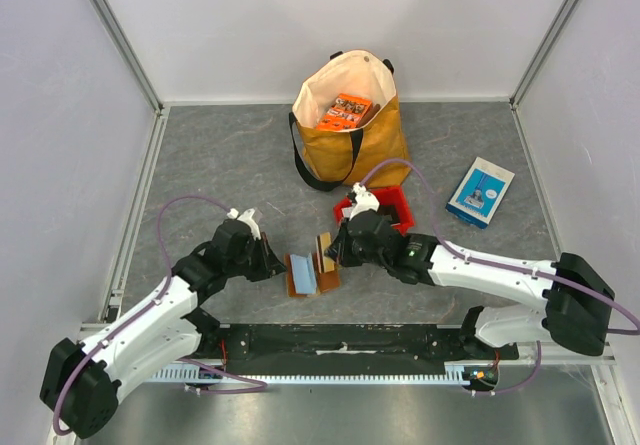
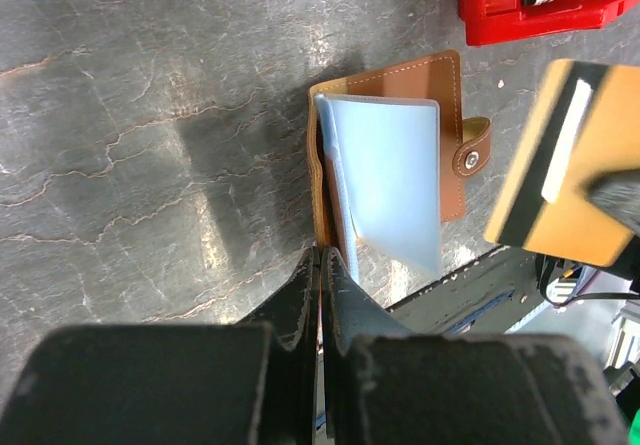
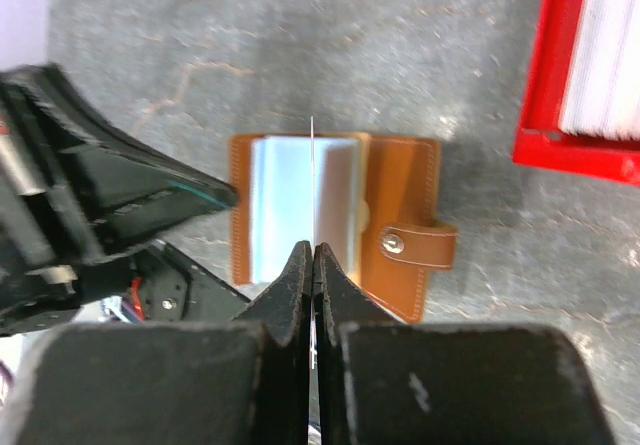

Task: Put the credit cards into the card holder
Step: Open the card holder at the center of the board.

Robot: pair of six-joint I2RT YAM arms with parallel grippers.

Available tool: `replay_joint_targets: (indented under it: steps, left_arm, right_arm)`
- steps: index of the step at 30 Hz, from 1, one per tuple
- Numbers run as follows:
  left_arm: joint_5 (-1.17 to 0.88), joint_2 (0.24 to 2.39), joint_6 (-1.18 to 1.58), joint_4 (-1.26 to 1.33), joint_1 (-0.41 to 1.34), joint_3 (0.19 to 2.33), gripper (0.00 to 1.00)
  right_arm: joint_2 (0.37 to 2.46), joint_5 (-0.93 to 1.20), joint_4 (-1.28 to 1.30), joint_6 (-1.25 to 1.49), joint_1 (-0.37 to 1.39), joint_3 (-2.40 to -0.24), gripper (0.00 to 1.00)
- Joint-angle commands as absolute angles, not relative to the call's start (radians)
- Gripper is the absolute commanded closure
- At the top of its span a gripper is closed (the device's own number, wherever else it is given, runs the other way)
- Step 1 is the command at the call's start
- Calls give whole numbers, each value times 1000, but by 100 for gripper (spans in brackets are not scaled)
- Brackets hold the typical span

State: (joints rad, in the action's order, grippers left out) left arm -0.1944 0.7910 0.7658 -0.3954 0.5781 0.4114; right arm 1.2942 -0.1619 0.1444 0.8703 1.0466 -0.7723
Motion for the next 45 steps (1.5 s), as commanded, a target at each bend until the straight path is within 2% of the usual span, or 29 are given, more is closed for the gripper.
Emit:
replay_joint_targets:
  steps: [1,12,21,36,45]
  left_arm:
    - [-215,804,775,-403,580,454,98]
    - [-215,819,765,-400,580,454,98]
    - [-203,822,762,-393,580,436,98]
    - [-161,1023,755,-233,580,351,98]
    - [-178,1126,709,-166,580,347,98]
  right_arm:
    - [1285,-210,153,839,1080,-879,100]
    - [1479,-204,181,844,1143,-930,100]
    - [1485,-281,252,824,1140,-891,100]
    - [1445,44,-205,926,997,-574,100]
    - [1486,192,-370,940,925,-508,100]
